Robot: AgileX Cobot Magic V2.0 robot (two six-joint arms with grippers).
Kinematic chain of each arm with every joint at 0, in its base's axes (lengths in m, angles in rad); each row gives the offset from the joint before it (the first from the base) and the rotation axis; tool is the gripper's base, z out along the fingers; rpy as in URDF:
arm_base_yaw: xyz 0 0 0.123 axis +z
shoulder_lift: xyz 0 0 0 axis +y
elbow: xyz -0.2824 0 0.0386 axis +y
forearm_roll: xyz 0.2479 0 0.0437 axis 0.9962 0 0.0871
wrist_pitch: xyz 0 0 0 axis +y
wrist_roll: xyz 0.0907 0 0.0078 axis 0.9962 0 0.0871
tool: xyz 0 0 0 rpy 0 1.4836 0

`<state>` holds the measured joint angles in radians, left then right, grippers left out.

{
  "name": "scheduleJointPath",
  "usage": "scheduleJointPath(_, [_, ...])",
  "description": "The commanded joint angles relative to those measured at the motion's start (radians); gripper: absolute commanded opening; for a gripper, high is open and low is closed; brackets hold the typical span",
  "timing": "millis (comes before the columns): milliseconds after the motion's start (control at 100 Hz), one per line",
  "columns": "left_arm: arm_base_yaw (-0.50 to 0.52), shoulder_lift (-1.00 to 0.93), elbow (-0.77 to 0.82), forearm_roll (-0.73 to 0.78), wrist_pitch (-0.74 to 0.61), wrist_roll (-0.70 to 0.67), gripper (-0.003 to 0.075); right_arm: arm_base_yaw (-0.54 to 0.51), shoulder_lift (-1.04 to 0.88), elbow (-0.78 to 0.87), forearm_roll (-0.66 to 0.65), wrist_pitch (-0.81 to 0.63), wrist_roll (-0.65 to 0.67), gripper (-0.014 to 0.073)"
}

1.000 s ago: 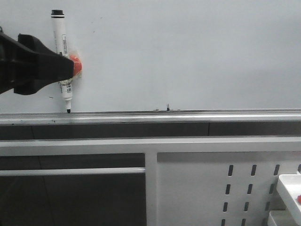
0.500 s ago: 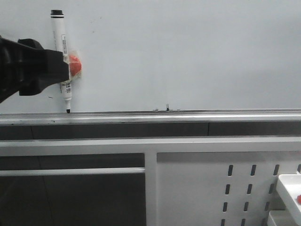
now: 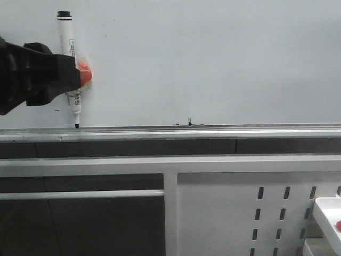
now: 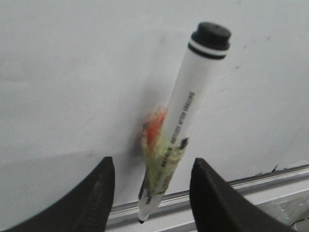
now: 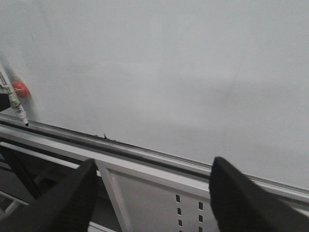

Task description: Write number 1 on whiteboard

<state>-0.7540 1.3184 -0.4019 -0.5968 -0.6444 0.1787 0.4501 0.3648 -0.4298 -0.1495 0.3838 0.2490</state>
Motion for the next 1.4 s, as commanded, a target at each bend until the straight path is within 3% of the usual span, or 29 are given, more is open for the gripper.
scheduleJointPath(0, [-0.007, -0.015, -0.04, 0.017, -0.072, -0.009, 0.0321, -0.005, 0.014, -0.039, -0.019, -0.071, -0.002, 0.0444])
scheduleJointPath(190, [-0.007, 0.029, -0.094, 0.05, 0.0, -0.009, 0.0321, -0.005, 0.014, -0.039, -0.019, -0.071, -0.002, 0.0444])
scheduleJointPath(610, [-0.007, 0.061, -0.113, 0.048, 0.001, -0.009, 0.0304, -0.005, 0.014, -0.039, -0.019, -0.069, -0.002, 0.0444])
scheduleJointPath(930, [-0.007, 0.084, -0.115, 0.02, -0.016, -0.009, 0.0141, -0.005, 0.014, -0.039, -0.019, -0.069, -0.002, 0.0444])
scheduleJointPath(1120, [-0.007, 0.084, -0.131, 0.02, -0.049, -0.009, -0.0018, -0.005, 0.014, -0.039, -0.019, -0.069, -0.002, 0.0444])
scheduleJointPath(1190, [-0.007, 0.084, -0.141, 0.027, -0.047, -0.009, -0.002, -0.005, 0.014, -0.039, -0.019, -0.069, -0.002, 0.0444])
scheduleJointPath(1280, [-0.007, 0.072, -0.149, 0.098, -0.015, -0.001, -0.002, -0.005, 0.014, -0.039, -0.017, -0.069, -0.002, 0.0444])
scheduleJointPath(1390, [-0.021, 0.015, -0.158, 0.33, 0.127, -0.001, -0.002, -0.001, 0.014, -0.047, 0.047, -0.069, -0.021, 0.0444])
